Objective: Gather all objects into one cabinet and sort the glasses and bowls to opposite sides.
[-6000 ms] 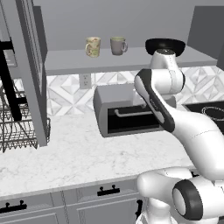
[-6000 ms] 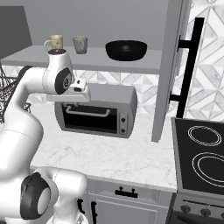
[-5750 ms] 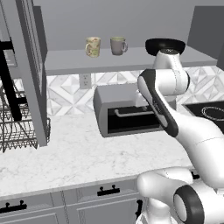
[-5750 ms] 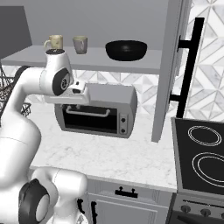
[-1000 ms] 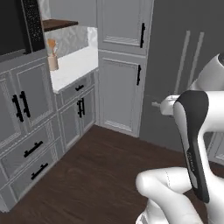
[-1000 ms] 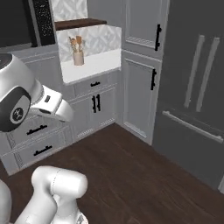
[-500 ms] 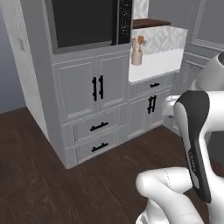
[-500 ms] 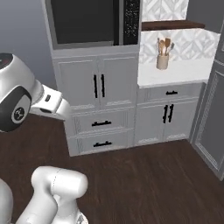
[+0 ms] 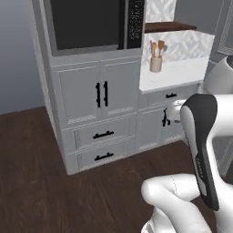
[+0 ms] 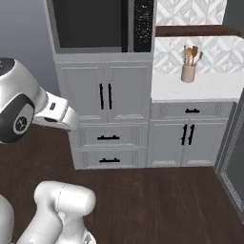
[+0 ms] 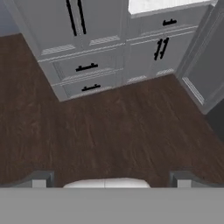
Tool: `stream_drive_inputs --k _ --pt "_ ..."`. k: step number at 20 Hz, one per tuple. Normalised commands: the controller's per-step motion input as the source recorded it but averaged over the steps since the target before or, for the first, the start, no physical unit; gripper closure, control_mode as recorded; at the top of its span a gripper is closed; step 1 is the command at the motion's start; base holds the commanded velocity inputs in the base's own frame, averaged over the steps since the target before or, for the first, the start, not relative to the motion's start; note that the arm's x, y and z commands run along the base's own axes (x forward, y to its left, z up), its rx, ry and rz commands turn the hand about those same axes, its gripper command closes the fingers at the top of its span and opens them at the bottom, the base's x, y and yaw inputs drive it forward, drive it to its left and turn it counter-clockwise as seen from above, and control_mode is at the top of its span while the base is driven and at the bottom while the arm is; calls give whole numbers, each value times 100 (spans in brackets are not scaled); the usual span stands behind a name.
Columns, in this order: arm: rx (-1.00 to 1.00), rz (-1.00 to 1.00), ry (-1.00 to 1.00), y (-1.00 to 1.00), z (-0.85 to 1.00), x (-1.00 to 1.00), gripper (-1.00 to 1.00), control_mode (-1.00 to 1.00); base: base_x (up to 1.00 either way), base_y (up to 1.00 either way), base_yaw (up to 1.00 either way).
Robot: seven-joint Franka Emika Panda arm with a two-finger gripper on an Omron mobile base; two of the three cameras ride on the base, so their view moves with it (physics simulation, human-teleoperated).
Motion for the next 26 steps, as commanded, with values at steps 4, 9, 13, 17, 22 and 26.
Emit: stream_drive_inputs --k 4,9,13,17,22,26 --pt "0 0 0 0 0 0 -100 100 9 -82 48" --pt "0 0 0 0 0 0 -100 100 0 -26 86" --pt "0 0 0 0 0 0 -100 100 0 0 100" --pt "0 0 0 0 0 0 -100 100 0 0 99" --pt "0 0 0 0 0 0 -100 100 26 -7 88" --pt "0 0 0 0 0 0 -100 100 43 -21 72"
